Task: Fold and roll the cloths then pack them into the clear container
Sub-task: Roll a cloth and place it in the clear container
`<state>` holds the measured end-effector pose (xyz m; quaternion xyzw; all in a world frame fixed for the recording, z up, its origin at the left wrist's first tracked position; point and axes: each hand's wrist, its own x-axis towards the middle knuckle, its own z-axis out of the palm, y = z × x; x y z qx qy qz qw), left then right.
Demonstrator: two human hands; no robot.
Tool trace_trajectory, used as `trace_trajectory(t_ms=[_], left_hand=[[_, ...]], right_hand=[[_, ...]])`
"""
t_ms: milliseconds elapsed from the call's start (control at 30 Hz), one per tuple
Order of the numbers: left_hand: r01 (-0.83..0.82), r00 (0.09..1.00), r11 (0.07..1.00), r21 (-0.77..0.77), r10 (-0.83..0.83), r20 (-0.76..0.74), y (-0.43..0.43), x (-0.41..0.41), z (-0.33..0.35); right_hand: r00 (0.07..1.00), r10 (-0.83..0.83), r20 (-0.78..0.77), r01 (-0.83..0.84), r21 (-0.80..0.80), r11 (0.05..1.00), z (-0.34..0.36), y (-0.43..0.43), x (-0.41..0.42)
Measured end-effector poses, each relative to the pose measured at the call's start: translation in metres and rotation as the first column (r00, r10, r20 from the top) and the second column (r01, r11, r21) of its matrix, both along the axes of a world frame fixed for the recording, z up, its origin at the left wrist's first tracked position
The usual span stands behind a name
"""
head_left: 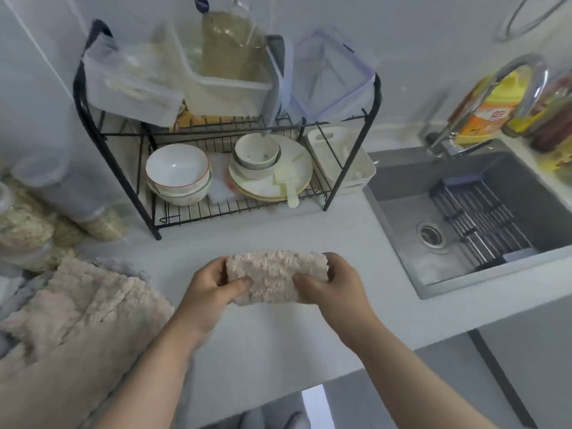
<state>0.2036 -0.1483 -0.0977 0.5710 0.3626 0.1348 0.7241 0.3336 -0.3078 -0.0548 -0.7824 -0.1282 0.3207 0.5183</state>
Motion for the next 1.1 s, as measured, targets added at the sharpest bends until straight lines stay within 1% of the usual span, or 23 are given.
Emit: trace_trajectory(t_ms=[67,133,267,400,467,567,633,667,767,833,1033,1100], left_hand=[[0.048,0.995,0.997,-0.067,-0.042,0.095,-0.014,0.02,0.031],[0.116,0.981,0.991,-0.064,-0.105,0.162,-0.03,0.048,0.062],[0.257,0.928,0.966,-0.009,-0.244,0.282,-0.077,0.113,0.114],[0.404,0.854,0.912,0.07,-0.404,0.327,-0.15,0.174,0.156],[0.516,0.789,0.851,0.096,-0.516,0.334,-0.193,0.202,0.172],[0.705,0.622,0.696,0.139,-0.7,0.35,-0.259,0.243,0.193],[0.749,0.546,0.631,0.203,-0.761,0.35,-0.304,0.267,0.202],[0.758,0.524,0.616,0.217,-0.772,0.36,-0.326,0.278,0.205],[0.792,0.48,0.58,0.193,-0.786,0.39,-0.392,0.301,0.211],[0.82,0.44,0.539,0.191,-0.808,0.392,-0.434,0.313,0.214],[0.898,0.255,0.362,0.251,-0.892,0.374,-0.541,0.347,0.228],[0.912,0.208,0.319,0.257,-0.901,0.382,-0.571,0.362,0.229]], right_hand=[[0.999,-0.046,0.006,0.045,0.096,0.994,0.034,-0.022,0.014],[0.995,-0.102,0.013,0.098,0.173,0.98,0.063,-0.052,0.032],[0.969,-0.247,0.004,0.233,0.316,0.92,0.105,-0.123,0.062],[0.901,-0.434,0.023,0.385,0.42,0.822,0.128,-0.206,0.085],[0.841,-0.54,0.039,0.467,0.455,0.758,0.138,-0.25,0.095],[0.749,-0.659,0.069,0.543,0.506,0.67,0.153,-0.316,0.108],[0.69,-0.717,0.096,0.581,0.517,0.628,0.161,-0.359,0.113],[0.657,-0.746,0.105,0.601,0.525,0.603,0.165,-0.38,0.114],[0.552,-0.822,0.141,0.642,0.557,0.526,0.178,-0.441,0.112],[0.488,-0.858,0.162,0.667,0.565,0.486,0.184,-0.477,0.107],[0.293,-0.939,0.18,0.752,0.563,0.342,0.185,-0.569,0.101],[0.23,-0.956,0.179,0.77,0.567,0.292,0.185,-0.592,0.107]])
